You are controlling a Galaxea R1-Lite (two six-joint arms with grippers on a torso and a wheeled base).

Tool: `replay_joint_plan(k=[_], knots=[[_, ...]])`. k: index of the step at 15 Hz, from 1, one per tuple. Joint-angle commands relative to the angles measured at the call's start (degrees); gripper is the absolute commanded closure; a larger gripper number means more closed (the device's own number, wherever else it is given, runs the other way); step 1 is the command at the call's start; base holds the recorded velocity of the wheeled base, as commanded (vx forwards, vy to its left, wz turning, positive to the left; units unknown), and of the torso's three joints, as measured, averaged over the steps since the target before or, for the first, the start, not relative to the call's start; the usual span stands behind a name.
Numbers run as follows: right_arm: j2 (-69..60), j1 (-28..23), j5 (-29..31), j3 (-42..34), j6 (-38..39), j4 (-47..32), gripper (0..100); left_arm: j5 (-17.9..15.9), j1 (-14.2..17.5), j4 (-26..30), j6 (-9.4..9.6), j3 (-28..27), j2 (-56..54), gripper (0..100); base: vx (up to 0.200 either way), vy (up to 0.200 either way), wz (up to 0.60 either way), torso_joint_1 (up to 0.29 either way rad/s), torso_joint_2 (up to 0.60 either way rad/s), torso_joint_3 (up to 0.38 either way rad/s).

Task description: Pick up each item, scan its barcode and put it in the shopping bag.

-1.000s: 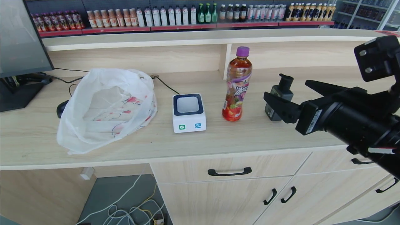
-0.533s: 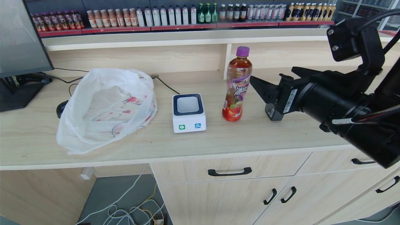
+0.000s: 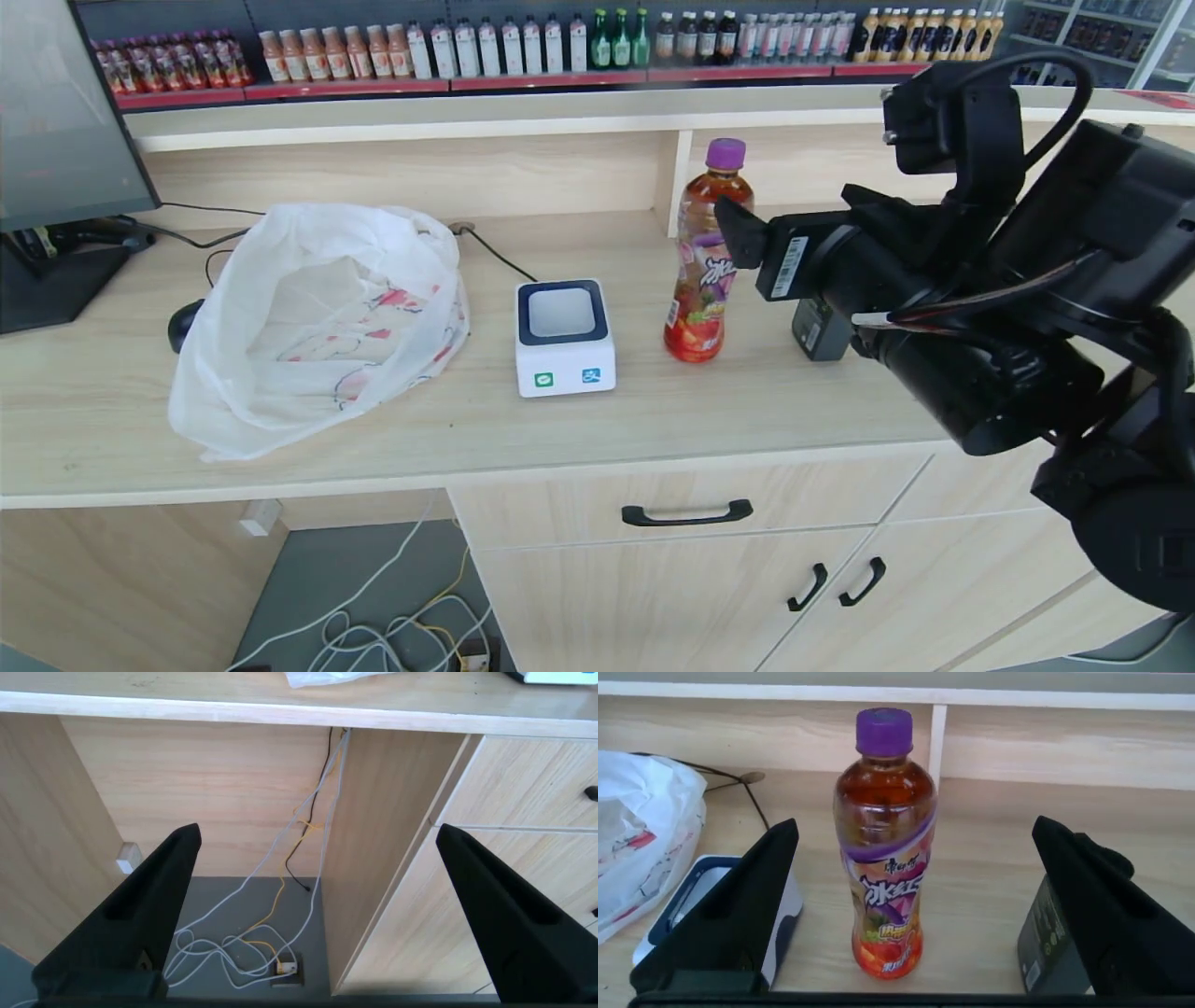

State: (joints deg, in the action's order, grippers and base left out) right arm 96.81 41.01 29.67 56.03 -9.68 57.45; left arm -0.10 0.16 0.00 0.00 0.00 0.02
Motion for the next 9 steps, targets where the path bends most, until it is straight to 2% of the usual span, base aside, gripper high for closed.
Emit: replay_joint_plan(k=[1,6,9], knots=[[3.2,0.0,0.1,-0.1,-1.0,1.0,0,0.0,0.0,0.0,0.00,0.0,0.0,0,0.000,0.000,0.00,0.000,0.00,0.000],[7.9,0.5,-0.1,0.1,-3.3,5.9,0,0.0,0.0,0.0,0.00,0.0,0.0,0,0.000,0.000,0.00,0.000,0.00,0.000],[10.3,1.1,-0.1,2.0,-3.2,6.1,0,0.0,0.0,0.0,0.00,0.0,0.0,0,0.000,0.000,0.00,0.000,0.00,0.000]])
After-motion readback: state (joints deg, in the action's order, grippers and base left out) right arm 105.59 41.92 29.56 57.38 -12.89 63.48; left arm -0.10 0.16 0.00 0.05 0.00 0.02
